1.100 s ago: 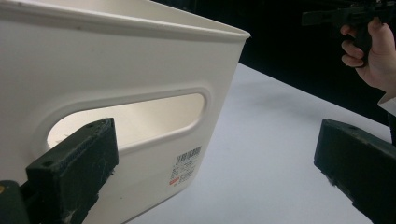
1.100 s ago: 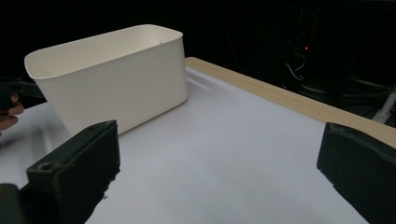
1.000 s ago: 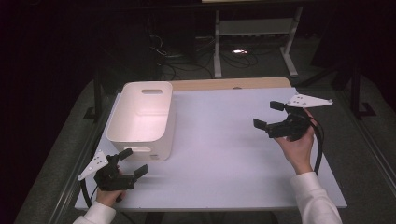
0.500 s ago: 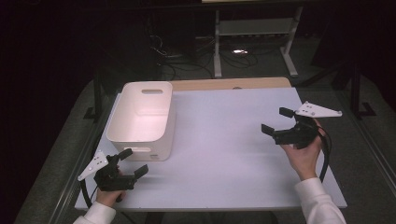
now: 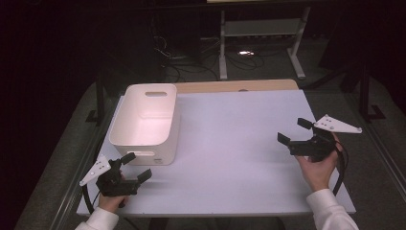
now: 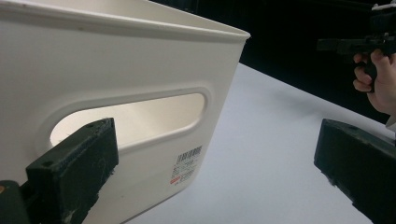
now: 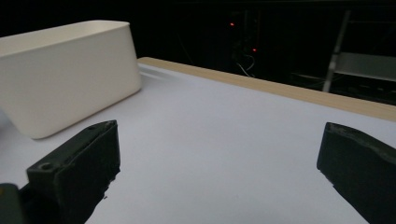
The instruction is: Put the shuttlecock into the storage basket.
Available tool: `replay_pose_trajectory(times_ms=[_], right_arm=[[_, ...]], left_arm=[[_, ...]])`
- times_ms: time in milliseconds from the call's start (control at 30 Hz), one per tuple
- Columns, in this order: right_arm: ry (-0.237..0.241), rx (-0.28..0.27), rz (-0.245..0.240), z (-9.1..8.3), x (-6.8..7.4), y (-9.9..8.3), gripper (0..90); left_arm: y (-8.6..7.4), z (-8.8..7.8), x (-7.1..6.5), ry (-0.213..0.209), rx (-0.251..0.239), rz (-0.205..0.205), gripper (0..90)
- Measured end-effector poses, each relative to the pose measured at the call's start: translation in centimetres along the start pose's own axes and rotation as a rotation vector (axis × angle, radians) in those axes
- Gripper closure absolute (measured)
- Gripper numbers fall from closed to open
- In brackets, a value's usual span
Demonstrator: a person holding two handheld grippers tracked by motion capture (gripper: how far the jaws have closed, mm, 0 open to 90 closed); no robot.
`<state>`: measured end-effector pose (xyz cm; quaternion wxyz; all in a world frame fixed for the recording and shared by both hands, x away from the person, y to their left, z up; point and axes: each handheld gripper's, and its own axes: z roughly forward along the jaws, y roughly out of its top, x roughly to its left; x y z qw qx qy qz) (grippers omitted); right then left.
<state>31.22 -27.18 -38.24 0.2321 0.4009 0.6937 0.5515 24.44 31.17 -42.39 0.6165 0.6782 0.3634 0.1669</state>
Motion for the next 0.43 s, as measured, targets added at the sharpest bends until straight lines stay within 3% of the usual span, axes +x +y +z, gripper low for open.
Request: replay_pose_trajectory(times_ms=[167,433], right_arm=[[-0.031,0.032,-0.028,-0.3,-0.1,-0.8,0.0],[-0.029,0.053,-0.053,-0.3,0.0,-1.4,0.0]], left_arm=[[0.0,0.0,0.0,0.000,0.000,0.000,0.0],[0.0,-0.1,0.0,-0.004,-0.001,0.001,0.0]])
